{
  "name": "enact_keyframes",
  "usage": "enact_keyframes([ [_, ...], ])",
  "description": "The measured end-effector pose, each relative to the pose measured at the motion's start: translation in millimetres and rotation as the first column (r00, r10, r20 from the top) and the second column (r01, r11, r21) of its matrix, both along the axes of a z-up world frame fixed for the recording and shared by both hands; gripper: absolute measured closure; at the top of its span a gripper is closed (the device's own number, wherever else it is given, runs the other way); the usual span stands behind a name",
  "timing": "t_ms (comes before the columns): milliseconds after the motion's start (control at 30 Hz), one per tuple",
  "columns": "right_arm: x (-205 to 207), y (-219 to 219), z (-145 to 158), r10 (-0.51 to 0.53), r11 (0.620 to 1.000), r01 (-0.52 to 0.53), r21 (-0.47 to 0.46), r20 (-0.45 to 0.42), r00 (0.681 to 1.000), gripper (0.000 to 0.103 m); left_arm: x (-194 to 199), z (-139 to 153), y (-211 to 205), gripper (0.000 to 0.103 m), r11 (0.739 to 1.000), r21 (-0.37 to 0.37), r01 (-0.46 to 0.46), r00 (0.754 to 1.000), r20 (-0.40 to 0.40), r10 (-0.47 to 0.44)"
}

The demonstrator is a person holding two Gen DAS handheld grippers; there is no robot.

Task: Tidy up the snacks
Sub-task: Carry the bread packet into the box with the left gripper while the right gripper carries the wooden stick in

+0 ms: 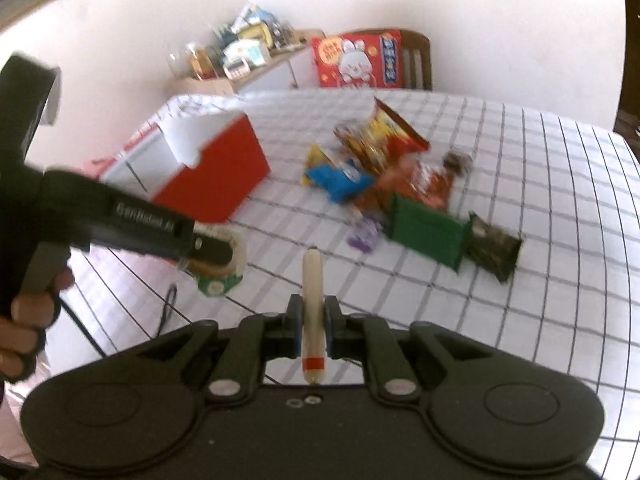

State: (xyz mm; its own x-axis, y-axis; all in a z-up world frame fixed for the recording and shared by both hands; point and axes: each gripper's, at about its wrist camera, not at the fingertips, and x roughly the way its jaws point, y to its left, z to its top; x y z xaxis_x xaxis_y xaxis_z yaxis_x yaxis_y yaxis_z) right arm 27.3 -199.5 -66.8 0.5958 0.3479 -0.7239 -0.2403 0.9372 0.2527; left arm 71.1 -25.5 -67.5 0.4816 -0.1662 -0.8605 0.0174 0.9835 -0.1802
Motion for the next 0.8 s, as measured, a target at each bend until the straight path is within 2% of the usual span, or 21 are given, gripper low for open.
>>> enact_keyframes([
  [300,19.9,40.9,34.9,0.040,0.998,-0.043,0.052,0.042,0.998,0.094,-7.7,33.8,45.8,0.069,1.000,0.012,-0.020,0.998,0.053,0.020],
  [600,54.1,110.4,41.0,0.084,0.994,-0.087,0.073,0.039,0.996,0.094,7.1,42.1,112.2,0.069,0.996,0.017,-0.092,0.993,0.069,0.090],
  [800,85.3,155.4,35.6,0.087,0.993,-0.087,0.082,0.008,0.996,0.094,25.6,42.8,165.0,0.069,0.989,0.027,-0.146,0.987,0.072,0.144],
])
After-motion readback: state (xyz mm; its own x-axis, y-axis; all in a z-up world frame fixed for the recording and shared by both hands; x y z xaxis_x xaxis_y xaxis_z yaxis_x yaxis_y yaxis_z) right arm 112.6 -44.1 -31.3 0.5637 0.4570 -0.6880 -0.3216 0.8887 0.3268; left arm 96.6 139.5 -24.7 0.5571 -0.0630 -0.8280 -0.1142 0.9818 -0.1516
